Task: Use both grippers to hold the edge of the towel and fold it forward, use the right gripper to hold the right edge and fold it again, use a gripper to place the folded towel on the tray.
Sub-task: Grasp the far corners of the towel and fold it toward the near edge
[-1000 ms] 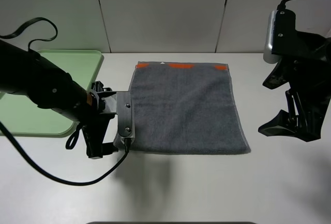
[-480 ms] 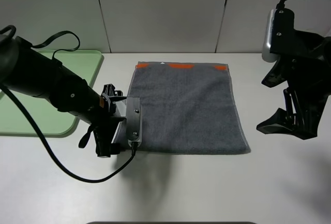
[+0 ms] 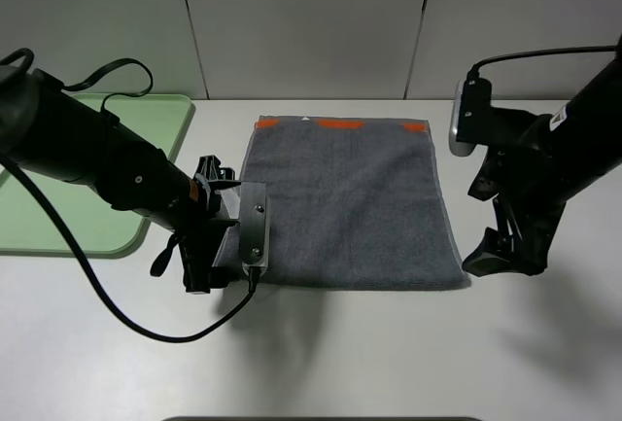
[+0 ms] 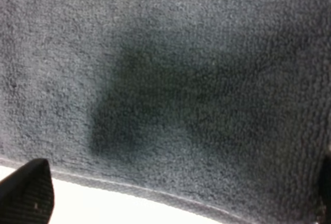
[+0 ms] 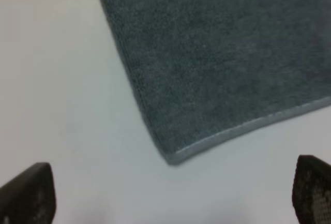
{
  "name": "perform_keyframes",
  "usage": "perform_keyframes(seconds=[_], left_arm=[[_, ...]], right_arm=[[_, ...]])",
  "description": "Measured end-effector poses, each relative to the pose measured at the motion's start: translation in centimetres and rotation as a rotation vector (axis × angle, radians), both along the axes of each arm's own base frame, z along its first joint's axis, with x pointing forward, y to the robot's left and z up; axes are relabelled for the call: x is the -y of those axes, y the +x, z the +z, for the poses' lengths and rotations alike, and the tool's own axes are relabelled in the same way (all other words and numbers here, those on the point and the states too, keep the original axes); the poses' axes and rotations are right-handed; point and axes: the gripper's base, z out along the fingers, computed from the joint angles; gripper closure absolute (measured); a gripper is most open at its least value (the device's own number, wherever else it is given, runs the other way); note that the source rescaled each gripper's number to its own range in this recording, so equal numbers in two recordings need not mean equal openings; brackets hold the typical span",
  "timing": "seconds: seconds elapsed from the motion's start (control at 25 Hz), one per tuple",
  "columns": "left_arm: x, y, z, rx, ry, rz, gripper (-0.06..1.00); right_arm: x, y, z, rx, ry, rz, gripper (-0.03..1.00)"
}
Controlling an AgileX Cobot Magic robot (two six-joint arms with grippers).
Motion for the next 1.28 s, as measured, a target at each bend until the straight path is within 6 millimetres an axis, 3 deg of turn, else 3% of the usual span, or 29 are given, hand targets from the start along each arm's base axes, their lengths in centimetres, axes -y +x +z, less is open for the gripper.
perform_keyframes(seconds=[0.48, 0.96, 1.28], left_arm=[[0.0, 0.0, 0.0, 0.001, -0.001, 0.001, -0.04], [0.0, 0.0, 0.0, 0.001, -0.001, 0.001, -0.04], [0.0, 0.0, 0.0, 0.000, -0.001, 0.001, -0.04]], right_arm=[[-0.6, 2.3, -5.4, -0.060, -0.027, -0.042, -0.03], [-0.9, 2.9, -10.0, -0.162, -0.048, -0.089, -0.03], [-0.9, 3.0, -10.3, -0.168, -0.048, -0.095, -0.03]])
